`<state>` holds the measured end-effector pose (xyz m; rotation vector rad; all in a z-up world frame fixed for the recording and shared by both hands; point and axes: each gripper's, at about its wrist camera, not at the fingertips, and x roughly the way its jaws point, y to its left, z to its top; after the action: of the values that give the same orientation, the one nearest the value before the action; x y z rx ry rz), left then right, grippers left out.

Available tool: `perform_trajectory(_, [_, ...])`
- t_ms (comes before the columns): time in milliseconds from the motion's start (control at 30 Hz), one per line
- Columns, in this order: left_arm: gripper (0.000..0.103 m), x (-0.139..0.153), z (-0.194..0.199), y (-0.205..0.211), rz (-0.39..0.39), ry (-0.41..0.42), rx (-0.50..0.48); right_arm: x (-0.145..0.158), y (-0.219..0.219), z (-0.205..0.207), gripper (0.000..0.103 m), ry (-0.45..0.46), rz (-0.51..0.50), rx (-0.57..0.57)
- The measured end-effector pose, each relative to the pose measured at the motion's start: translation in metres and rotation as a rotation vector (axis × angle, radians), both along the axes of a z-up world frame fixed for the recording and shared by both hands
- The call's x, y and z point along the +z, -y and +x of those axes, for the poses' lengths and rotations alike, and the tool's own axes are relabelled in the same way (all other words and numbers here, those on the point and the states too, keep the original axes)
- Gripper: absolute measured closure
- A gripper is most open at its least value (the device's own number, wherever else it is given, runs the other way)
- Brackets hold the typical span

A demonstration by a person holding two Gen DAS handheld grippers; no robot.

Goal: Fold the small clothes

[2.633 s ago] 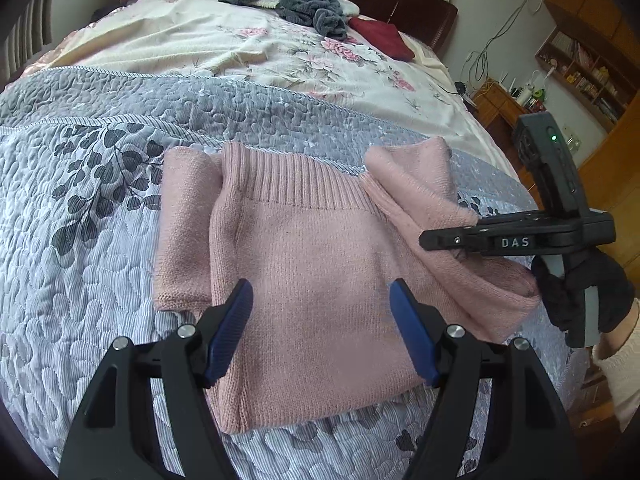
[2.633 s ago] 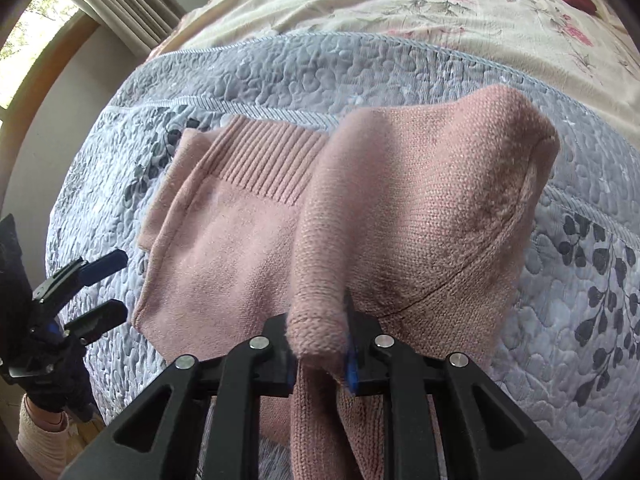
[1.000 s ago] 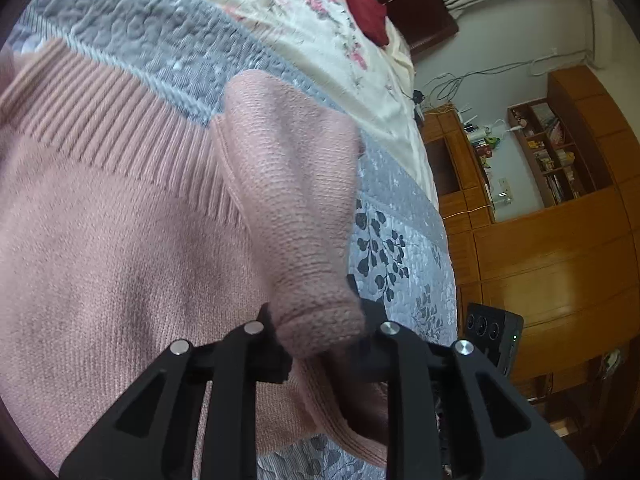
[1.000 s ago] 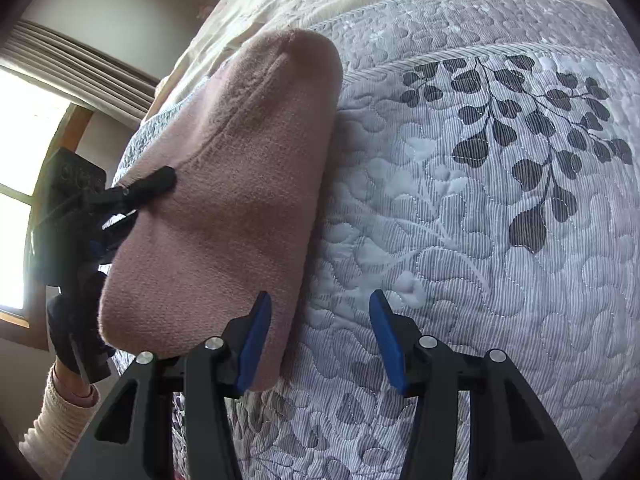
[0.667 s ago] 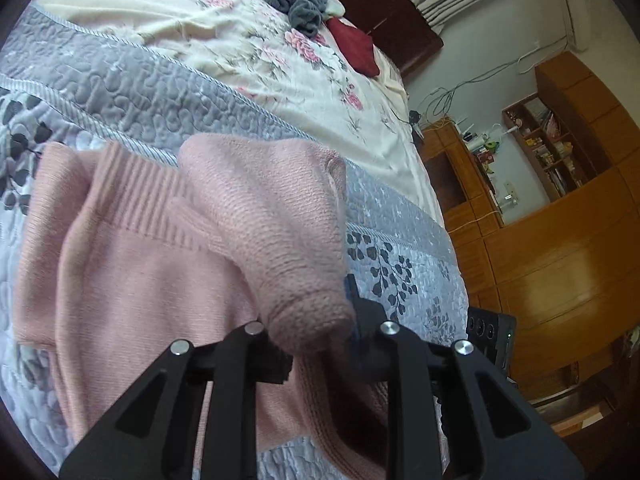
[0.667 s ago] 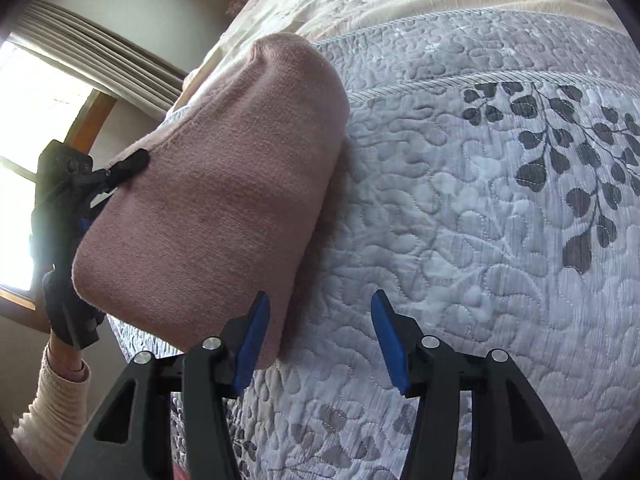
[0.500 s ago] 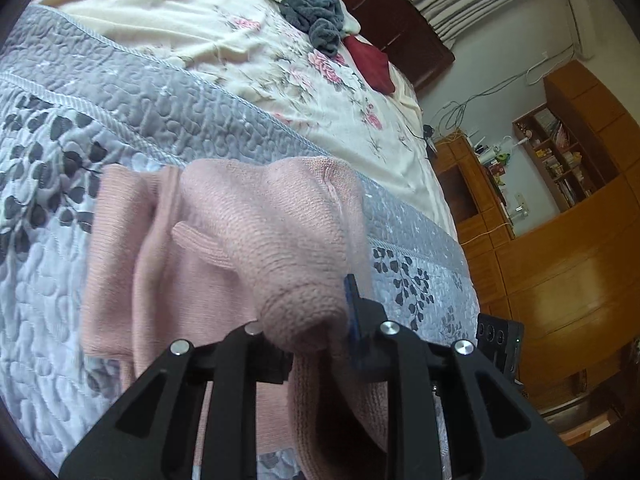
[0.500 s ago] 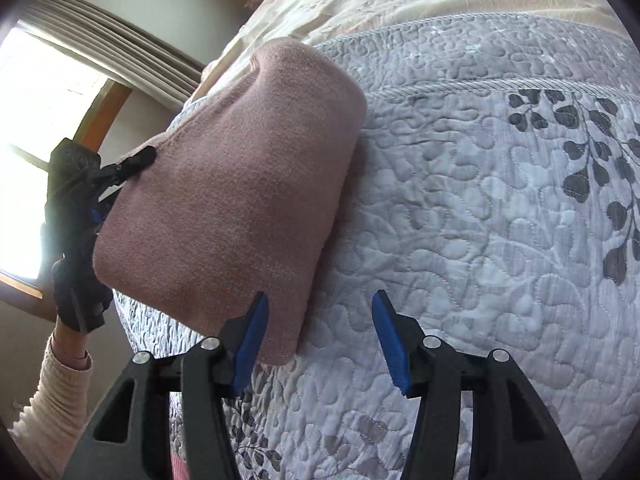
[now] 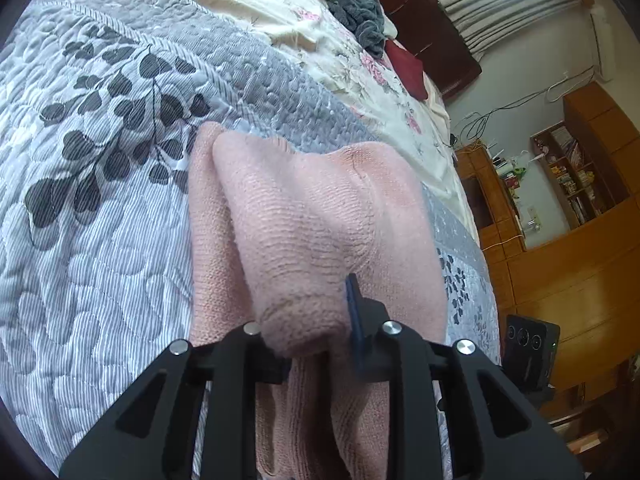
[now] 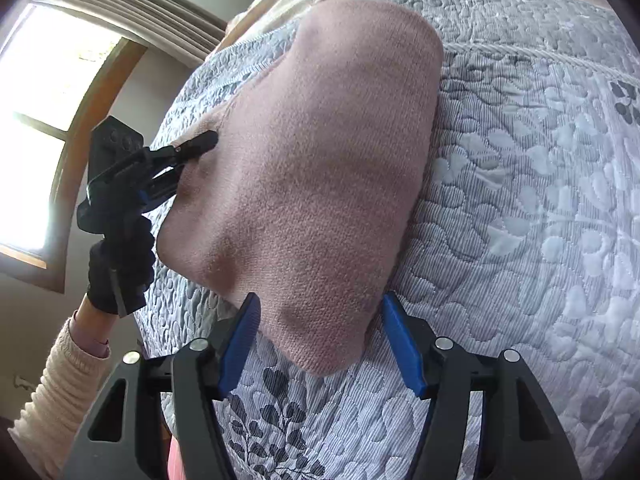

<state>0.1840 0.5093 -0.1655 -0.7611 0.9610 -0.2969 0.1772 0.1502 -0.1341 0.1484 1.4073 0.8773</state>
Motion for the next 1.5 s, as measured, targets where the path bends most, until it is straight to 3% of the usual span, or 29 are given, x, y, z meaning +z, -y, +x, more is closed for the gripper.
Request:
perform_trajectory(33, [0.081,-0.004,0.0,0.002,0.018,0.0,-0.009,-0.004,-0.002,-0.001,0.042,-0.004,-0.016,-0.001])
perform_trajectory(67, [0.08,-0.008,-0.002,0.003,0.029,0.0,-0.014,-0.008,-0.004,-0.002,0.053,-0.007,-0.031,-0.001])
perform_trajectory(167, [0.078,-0.014,-0.005,0.002,0.02,0.0,-0.013,-0.017,-0.01,-0.005,0.07,-0.002,-0.045,0.005])
perform_trajectory(233, [0.076,-0.011,-0.008,0.002,0.028,-0.01,-0.01,-0.021,-0.007,-0.008,0.072,0.001,-0.048,0.002])
perform_trajectory(400, [0.053,0.014,-0.03,0.01,0.137,-0.026,0.013,-0.028,-0.001,-0.009,0.069,-0.033,-0.047,-0.014])
perform_trajectory(467, [0.049,0.025,-0.045,0.013,0.128,-0.008,0.008,-0.024,0.002,-0.009,0.059,-0.04,-0.051,-0.016])
perform_trajectory(633, [0.043,0.032,-0.074,0.027,0.087,-0.014,-0.023,-0.018,0.014,-0.011,0.057,-0.046,-0.022,-0.027])
perform_trajectory(700, [0.045,0.027,-0.079,0.033,0.064,-0.026,-0.034,-0.02,0.013,-0.012,0.057,-0.051,-0.026,-0.026])
perform_trajectory(767, [0.051,0.021,-0.079,0.039,0.088,-0.051,-0.044,-0.023,0.01,-0.013,0.058,-0.044,-0.039,-0.02])
perform_trajectory(800, [0.064,0.017,-0.078,0.041,0.121,-0.073,-0.048,-0.023,0.007,-0.013,0.059,-0.037,-0.044,-0.018])
perform_trajectory(900, [0.085,0.003,-0.075,0.039,0.185,-0.12,-0.054,-0.022,0.003,-0.015,0.062,-0.015,-0.062,-0.013])
perform_trajectory(967, [0.09,-0.004,-0.074,0.029,0.157,-0.126,-0.043,-0.024,0.0,-0.013,0.065,-0.008,-0.07,-0.015])
perform_trajectory(1133, [0.09,-0.019,-0.078,0.01,0.049,-0.136,-0.008,-0.031,-0.007,-0.011,0.065,-0.016,-0.082,-0.02])
perform_trajectory(1167, [0.089,-0.016,-0.08,0.009,0.046,-0.13,-0.01,-0.03,-0.01,-0.011,0.064,-0.013,-0.08,-0.017])
perform_trajectory(1233, [0.072,-0.005,-0.083,0.006,0.055,-0.119,-0.011,-0.024,-0.008,-0.011,0.06,-0.004,-0.066,-0.01])
perform_trajectory(1267, [0.048,0.002,-0.085,0.002,0.064,-0.113,0.002,-0.021,-0.006,-0.011,0.058,0.005,-0.059,-0.007])
perform_trajectory(1300, [0.039,0.011,-0.086,-0.005,0.066,-0.088,0.024,-0.017,-0.003,-0.012,0.057,0.015,-0.054,-0.004])
perform_trajectory(1367, [0.038,0.028,-0.081,-0.017,0.078,-0.039,0.064,-0.011,0.002,-0.013,0.055,0.038,-0.043,-0.004])
perform_trajectory(1500, [0.038,0.038,-0.047,-0.04,0.057,-0.033,0.128,-0.008,0.005,-0.007,0.054,0.042,-0.033,-0.027])
